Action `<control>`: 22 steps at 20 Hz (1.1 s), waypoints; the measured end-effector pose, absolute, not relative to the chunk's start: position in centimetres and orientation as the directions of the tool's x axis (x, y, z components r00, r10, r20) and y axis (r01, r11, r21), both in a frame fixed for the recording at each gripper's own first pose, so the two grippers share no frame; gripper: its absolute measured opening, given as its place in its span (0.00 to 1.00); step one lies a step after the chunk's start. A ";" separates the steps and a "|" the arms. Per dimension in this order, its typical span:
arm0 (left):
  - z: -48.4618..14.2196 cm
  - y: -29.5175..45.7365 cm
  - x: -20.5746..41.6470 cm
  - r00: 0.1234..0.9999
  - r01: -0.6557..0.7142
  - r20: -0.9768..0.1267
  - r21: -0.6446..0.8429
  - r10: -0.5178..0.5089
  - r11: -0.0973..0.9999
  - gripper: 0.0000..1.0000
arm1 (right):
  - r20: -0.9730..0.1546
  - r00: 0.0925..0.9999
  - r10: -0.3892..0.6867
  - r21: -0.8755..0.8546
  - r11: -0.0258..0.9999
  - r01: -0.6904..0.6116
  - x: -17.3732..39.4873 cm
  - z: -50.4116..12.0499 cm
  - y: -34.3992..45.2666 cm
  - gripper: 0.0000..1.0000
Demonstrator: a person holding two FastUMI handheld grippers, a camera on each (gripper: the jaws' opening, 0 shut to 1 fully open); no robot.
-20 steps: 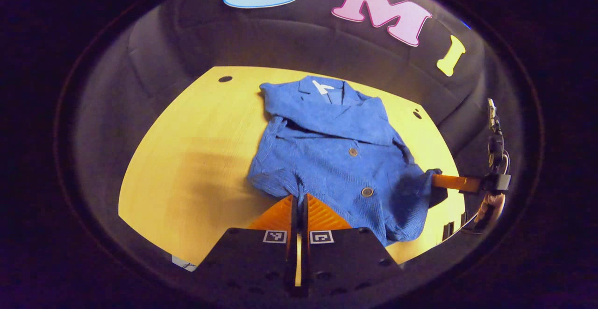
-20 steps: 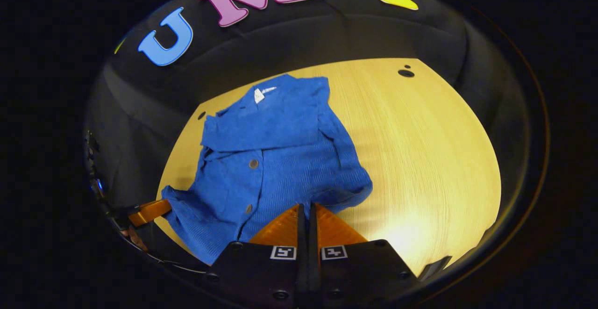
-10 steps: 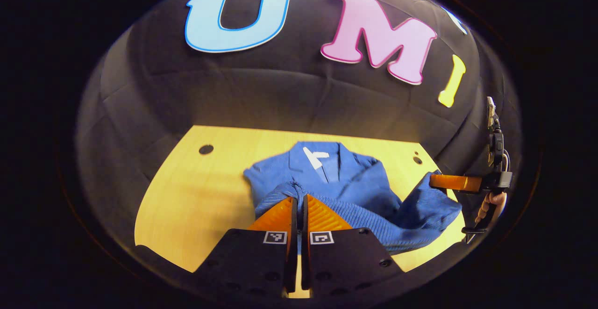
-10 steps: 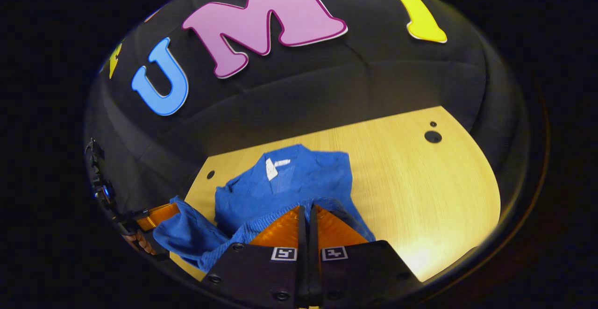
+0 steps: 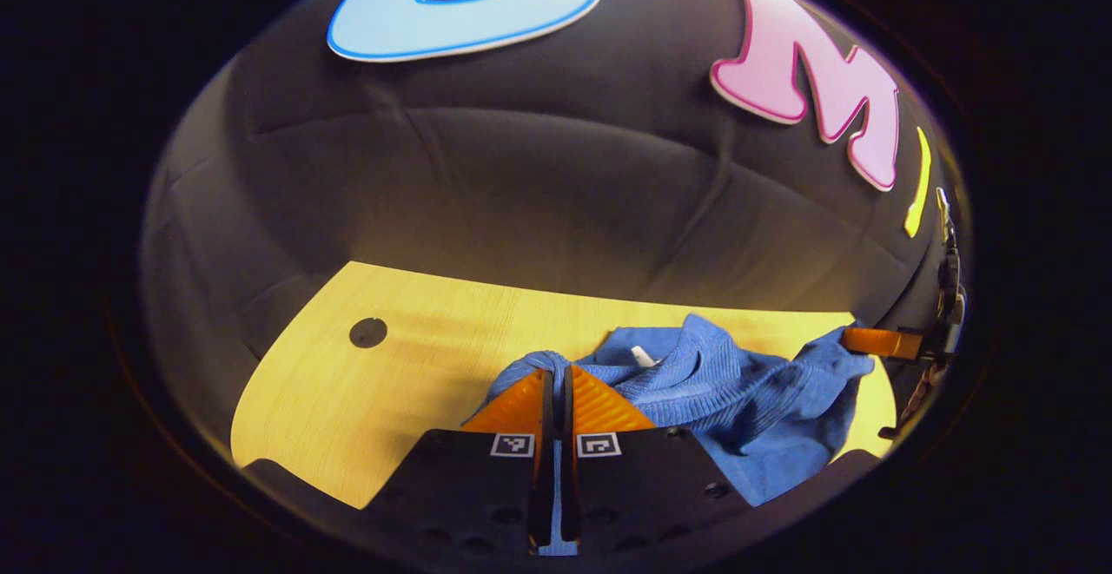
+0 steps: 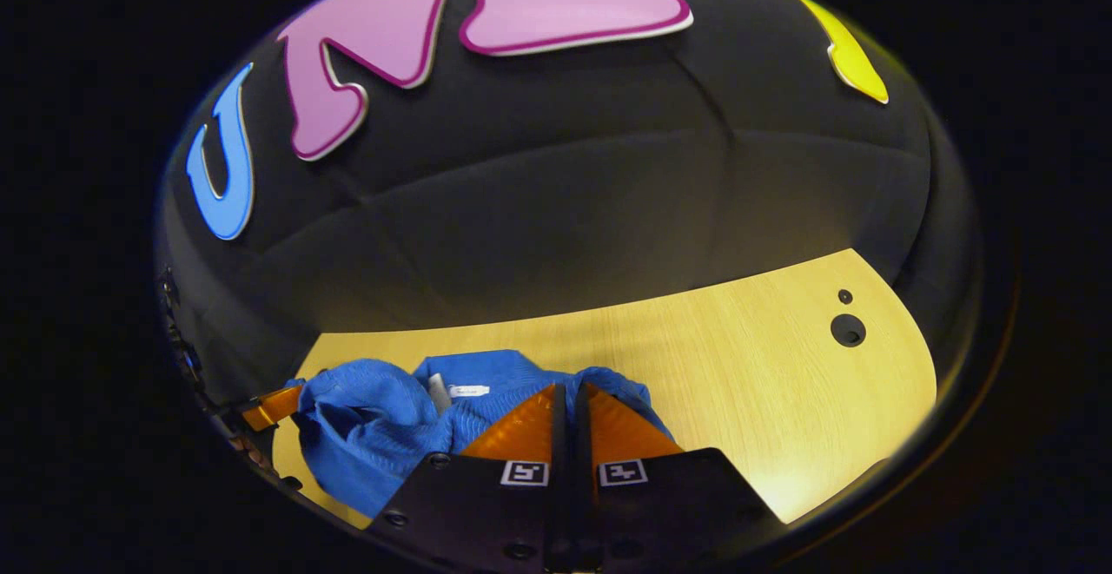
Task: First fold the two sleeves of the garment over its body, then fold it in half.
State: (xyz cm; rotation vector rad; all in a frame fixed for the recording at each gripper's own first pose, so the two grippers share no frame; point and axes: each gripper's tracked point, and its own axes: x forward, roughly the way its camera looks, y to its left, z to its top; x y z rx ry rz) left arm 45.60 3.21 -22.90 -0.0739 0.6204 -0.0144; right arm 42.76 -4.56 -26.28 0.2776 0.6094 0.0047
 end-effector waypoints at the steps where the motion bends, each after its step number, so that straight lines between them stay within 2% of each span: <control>1: -23.5 3.2 46.2 0.810 -0.003 -0.586 -0.056 -0.031 0.998 0.01 | -0.572 0.818 0.061 0.245 0.964 0.099 43.4 -27.2 -5.2 0.06; 2: -23.9 2.9 46.6 0.806 0.009 -0.590 -0.047 -0.035 0.999 0.05 | -0.574 0.818 0.039 0.230 0.966 0.116 43.8 -27.9 -5.9 0.28; 3: -23.9 2.6 46.6 0.803 0.022 -0.594 -0.046 -0.045 0.999 0.14 | -0.572 0.820 0.019 0.216 0.968 0.128 44.0 -28.0 -6.5 0.20; 4: -24.3 2.2 46.7 0.798 0.023 -0.601 -0.040 -0.043 0.999 0.20 | -0.568 0.823 -0.007 0.191 0.972 0.140 44.0 -27.9 -7.3 0.23; 5: -23.7 2.2 46.1 0.802 0.018 -0.596 -0.036 -0.036 0.999 0.34 | -0.564 0.825 -0.016 0.170 0.976 0.135 43.6 -27.4 -7.7 0.29; 6: -23.1 2.0 45.7 0.814 0.014 -0.579 -0.044 -0.037 0.999 0.36 | -0.542 0.840 -0.006 0.170 0.979 0.116 43.2 -26.2 -7.5 0.46; 8: -20.6 1.5 42.8 0.841 0.009 -0.539 -0.076 -0.049 0.997 0.70 | -0.476 0.879 -0.003 0.153 0.984 0.086 41.6 -23.2 -7.1 0.81; 9: -19.7 1.4 42.7 0.858 -0.003 -0.513 -0.083 -0.040 0.997 0.87 | -0.448 0.894 -0.002 0.134 0.988 0.070 40.3 -21.6 -6.9 0.82; 12: -15.6 1.1 37.0 0.906 0.001 -0.422 -0.092 -0.040 0.996 0.85 | -0.350 0.937 0.007 0.120 0.992 0.037 35.2 -17.5 -5.6 0.94; 13: -14.0 1.0 34.7 0.923 0.003 -0.382 -0.088 -0.037 0.996 0.85 | -0.321 0.947 0.019 0.121 0.992 0.022 33.3 -16.1 -5.0 0.96; 15: -11.8 1.2 29.3 0.947 0.007 -0.321 -0.055 -0.024 0.998 0.84 | -0.284 0.958 0.028 0.131 0.991 0.009 29.3 -14.1 -4.1 0.98; 19: -6.1 0.8 17.3 0.986 0.051 -0.154 -0.059 -0.060 0.997 0.83 | -0.331 0.940 0.080 0.159 0.987 -0.028 19.8 -10.9 -0.6 0.98; 22: -3.8 0.1 10.1 0.988 0.105 -0.109 -0.003 -0.105 0.994 0.81 | -0.274 0.955 0.113 0.174 0.982 -0.066 13.8 -6.9 1.7 0.97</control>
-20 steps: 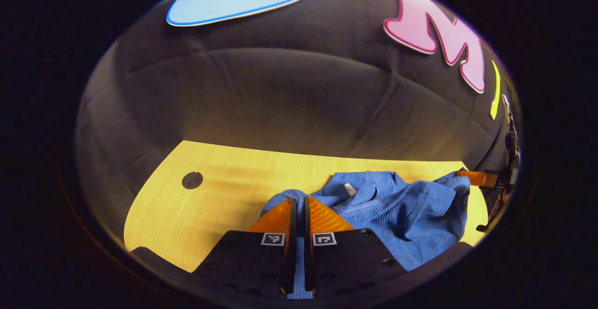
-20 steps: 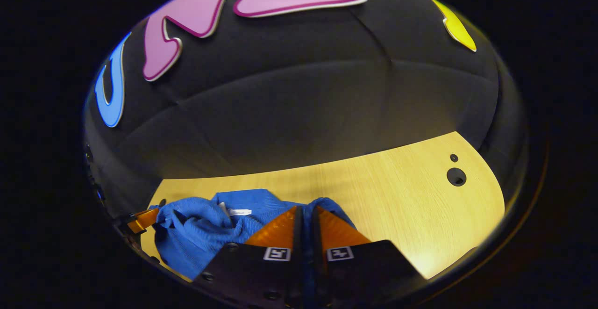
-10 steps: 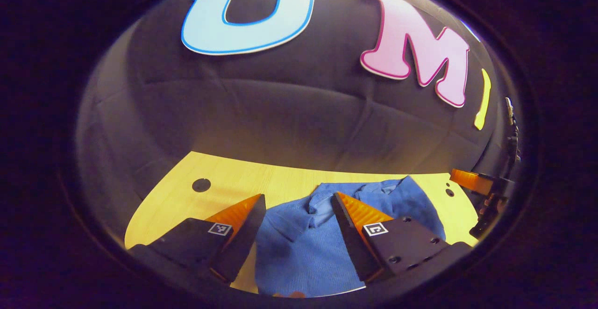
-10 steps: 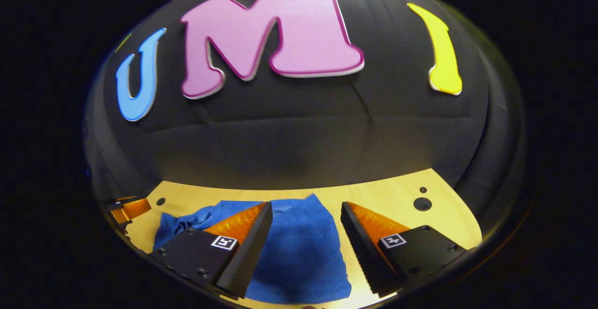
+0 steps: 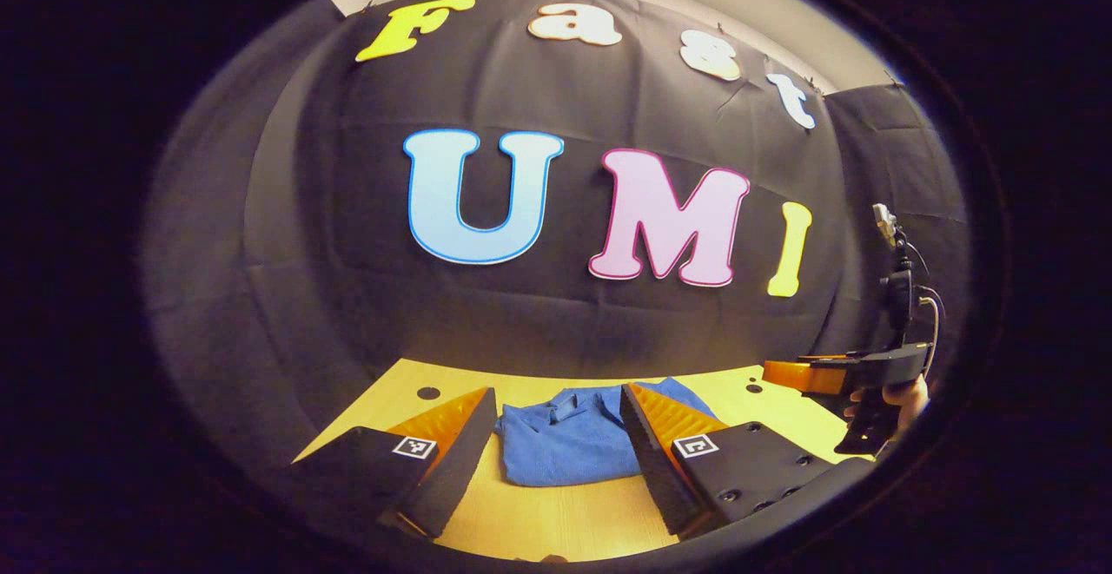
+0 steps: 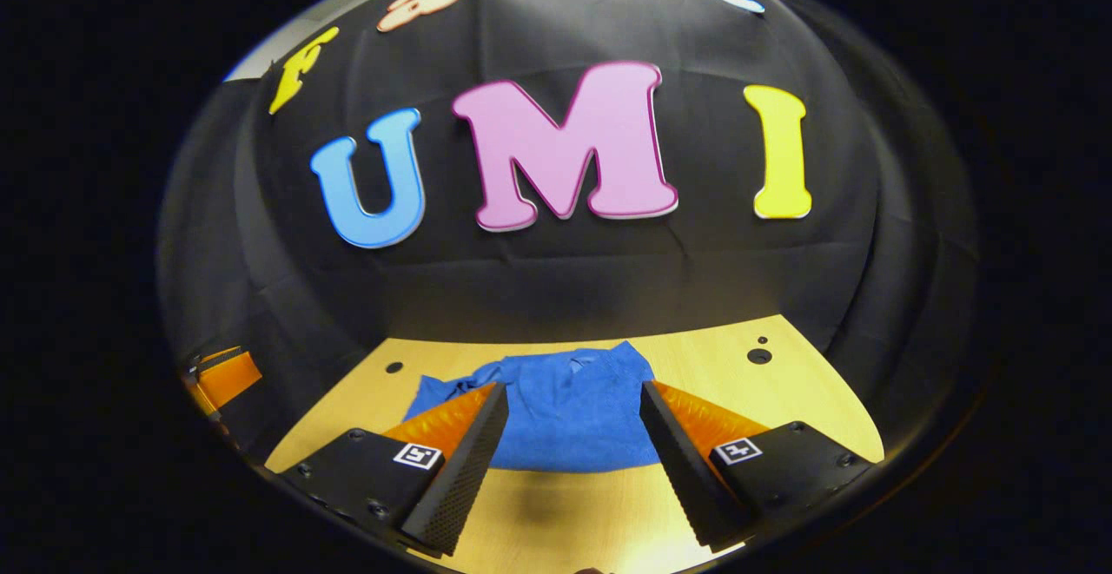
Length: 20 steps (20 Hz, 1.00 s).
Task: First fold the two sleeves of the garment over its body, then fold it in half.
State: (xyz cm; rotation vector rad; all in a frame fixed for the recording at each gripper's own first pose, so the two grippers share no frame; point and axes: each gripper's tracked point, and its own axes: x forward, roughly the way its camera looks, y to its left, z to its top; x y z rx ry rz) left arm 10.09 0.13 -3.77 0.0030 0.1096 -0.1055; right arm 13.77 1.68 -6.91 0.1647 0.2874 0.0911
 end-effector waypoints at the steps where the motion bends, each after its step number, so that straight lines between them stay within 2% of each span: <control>1: -3.0 -0.1 8.1 0.987 0.118 -0.108 0.005 -0.117 0.993 0.81 | -0.277 0.952 0.130 0.180 0.980 -0.082 11.9 -6.2 2.7 0.96; 4: -0.5 -1.6 2.3 0.982 0.171 -0.082 -0.022 -0.172 0.985 0.81 | -0.279 0.951 0.131 0.195 0.978 -0.077 6.8 -3.6 4.8 0.97; 9: 1.0 -1.7 -4.9 0.984 0.175 -0.018 0.015 -0.174 0.985 0.80 | -0.118 0.986 0.114 0.217 0.972 -0.087 0.5 2.6 7.4 0.97; 12: 1.3 -1.9 -7.8 0.981 0.186 0.042 0.032 -0.187 0.982 0.81 | -0.040 0.997 0.068 0.175 0.983 -0.060 -2.8 4.0 7.3 0.96; 16: 0.9 -0.9 -7.9 0.993 0.102 0.058 0.039 -0.104 0.994 0.81 | 0.009 0.998 0.057 0.230 0.972 -0.057 -5.5 3.6 8.0 0.96; 20: 1.9 0.5 -9.0 0.994 0.037 0.104 -0.015 -0.035 0.999 0.80 | 0.038 0.999 0.033 0.138 0.990 -0.037 -7.1 3.0 7.4 0.96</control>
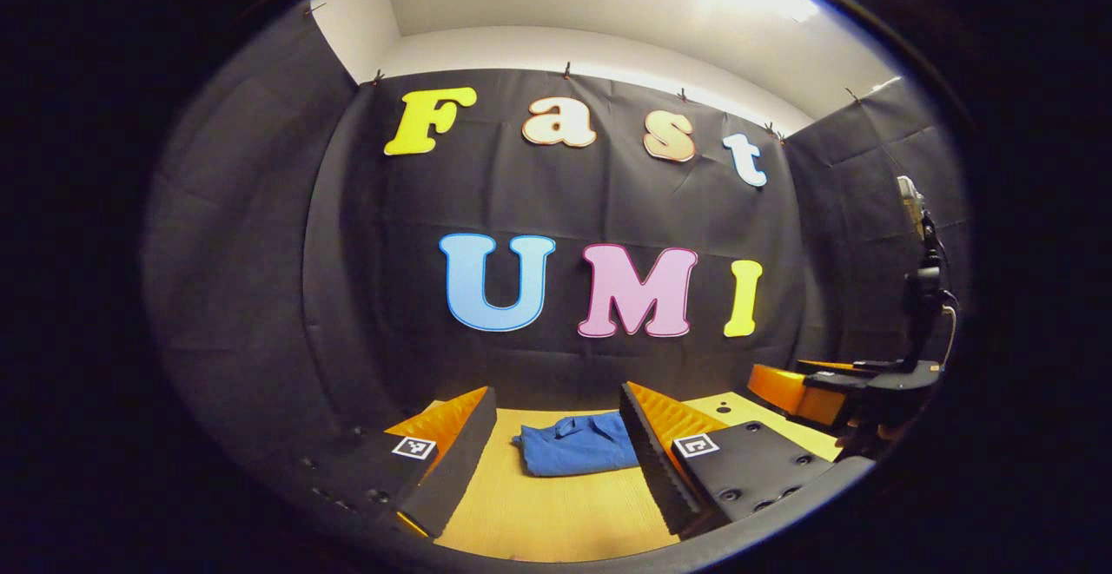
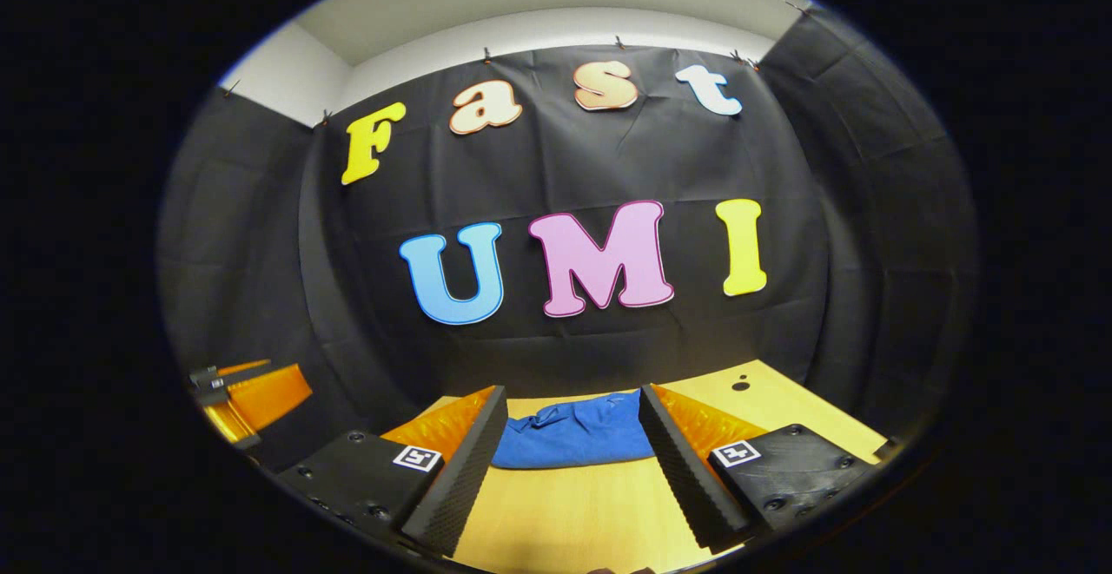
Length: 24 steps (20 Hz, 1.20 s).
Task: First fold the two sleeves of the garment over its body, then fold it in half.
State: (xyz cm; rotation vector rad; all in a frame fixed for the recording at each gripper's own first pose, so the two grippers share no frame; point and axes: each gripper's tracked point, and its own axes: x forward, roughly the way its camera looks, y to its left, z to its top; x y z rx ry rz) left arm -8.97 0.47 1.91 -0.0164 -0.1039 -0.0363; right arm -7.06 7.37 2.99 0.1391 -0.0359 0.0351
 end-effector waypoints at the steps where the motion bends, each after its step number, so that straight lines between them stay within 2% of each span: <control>1: 2.1 0.9 -9.1 0.992 0.035 0.120 -0.036 -0.030 0.999 0.82 | 0.062 0.998 0.031 0.104 0.994 -0.037 -7.4 3.2 7.3 0.96; 4: 1.5 1.4 -8.5 0.983 0.044 0.181 -0.079 -0.029 0.996 0.81 | 0.123 0.992 0.034 0.069 0.997 -0.042 -7.6 3.6 7.4 0.96; 8: 1.9 -0.3 -8.3 0.976 0.073 0.209 -0.088 -0.053 0.993 0.82 | 0.095 0.994 0.047 0.066 0.996 -0.054 -7.7 3.0 7.4 0.97; 13: 2.6 -1.3 -7.4 0.976 0.062 0.214 -0.091 -0.041 0.994 0.83 | 0.127 0.989 0.070 0.042 0.996 -0.076 -6.5 4.4 6.7 0.97; 15: 3.7 -1.5 -6.6 0.972 0.063 0.231 -0.053 -0.050 0.997 0.80 | 0.129 0.988 0.084 0.060 0.994 -0.092 -5.7 4.8 6.4 0.97; 16: 4.3 -1.3 -6.4 0.968 0.060 0.245 -0.032 -0.051 0.998 0.83 | 0.134 0.987 0.088 0.065 0.993 -0.097 -5.5 5.3 6.4 0.97; 17: 4.9 -1.2 -6.2 0.965 0.054 0.257 -0.020 -0.047 0.998 0.80 | 0.142 0.986 0.090 0.066 0.993 -0.100 -5.5 5.7 6.3 0.97; 21: 6.2 -0.6 -6.1 0.958 0.023 0.287 -0.011 -0.019 1.000 0.81 | 0.151 0.982 0.117 0.057 0.990 -0.127 -4.3 5.0 5.6 0.97; 24: 5.7 -0.3 -6.0 0.963 -0.014 0.268 -0.012 0.017 1.000 0.81 | 0.138 0.980 0.143 0.058 0.987 -0.152 -3.9 4.4 6.0 0.97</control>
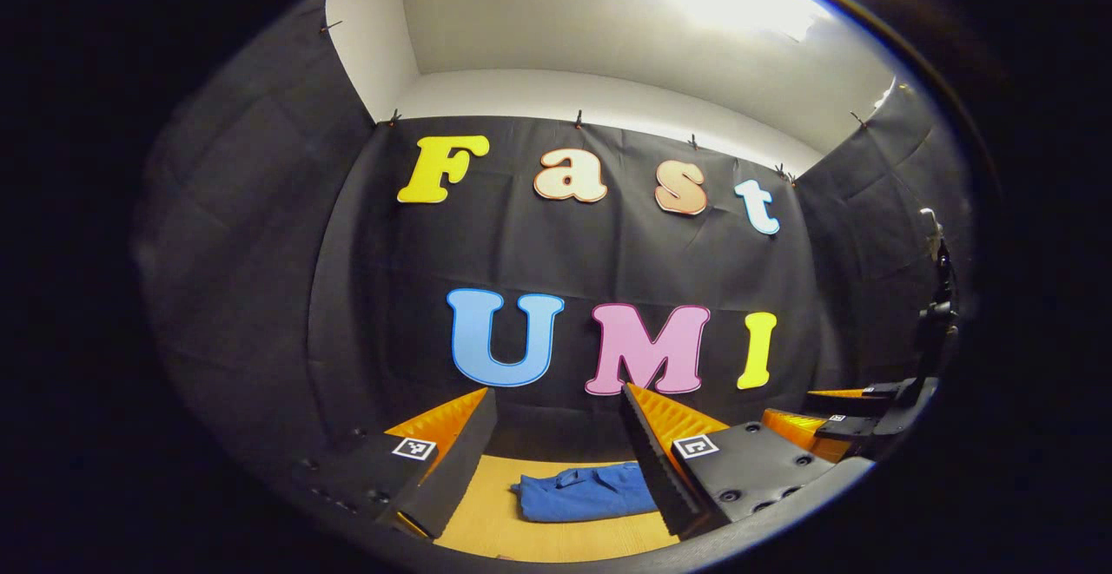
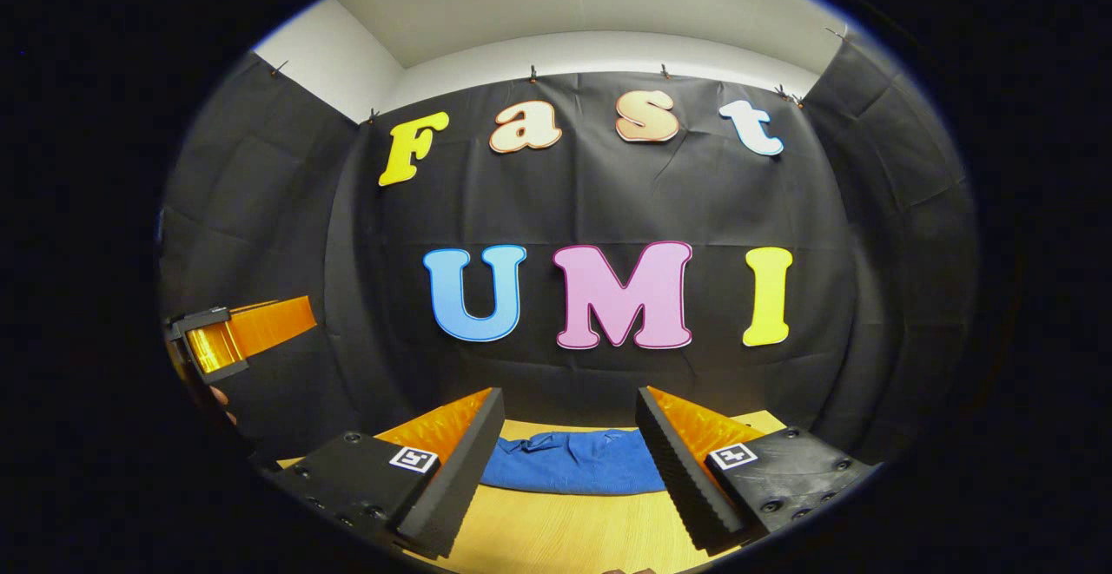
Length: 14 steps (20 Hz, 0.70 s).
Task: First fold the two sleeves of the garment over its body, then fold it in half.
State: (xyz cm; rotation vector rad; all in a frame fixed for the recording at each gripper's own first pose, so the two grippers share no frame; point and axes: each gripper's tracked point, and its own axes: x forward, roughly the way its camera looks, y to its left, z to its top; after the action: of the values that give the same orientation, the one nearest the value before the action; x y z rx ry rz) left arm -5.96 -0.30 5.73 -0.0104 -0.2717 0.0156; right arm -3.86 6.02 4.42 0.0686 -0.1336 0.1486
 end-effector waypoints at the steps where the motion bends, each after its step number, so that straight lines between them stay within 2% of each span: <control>1: 5.7 -0.2 -6.1 0.965 -0.023 0.262 -0.017 0.026 1.000 0.81 | 0.138 0.979 0.151 0.063 0.985 -0.160 -3.8 4.5 6.3 0.97; 5: 5.7 0.1 -7.3 0.968 -0.064 0.238 -0.072 0.080 0.995 0.81 | 0.127 0.973 0.193 0.064 0.977 -0.203 -3.1 4.7 7.2 0.97; 6: 6.2 0.1 -7.6 0.965 -0.068 0.247 -0.085 0.087 0.994 0.81 | 0.137 0.970 0.199 0.051 0.977 -0.207 -3.0 5.2 7.2 1.00; 7: 6.5 0.2 -7.7 0.961 -0.076 0.258 -0.084 0.095 0.994 0.81 | 0.147 0.968 0.203 0.043 0.977 -0.211 -3.0 5.3 7.3 0.97; 14: 6.8 1.2 -8.9 0.954 -0.127 0.268 -0.034 0.132 0.991 0.81 | 0.143 0.956 0.256 0.044 0.963 -0.265 -2.4 5.3 9.4 0.97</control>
State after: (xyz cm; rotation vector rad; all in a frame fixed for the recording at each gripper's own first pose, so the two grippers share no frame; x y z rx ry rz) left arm -8.92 1.20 6.79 -0.0167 -0.2737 0.1314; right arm -2.37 9.38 5.33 0.0626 -0.1371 0.2644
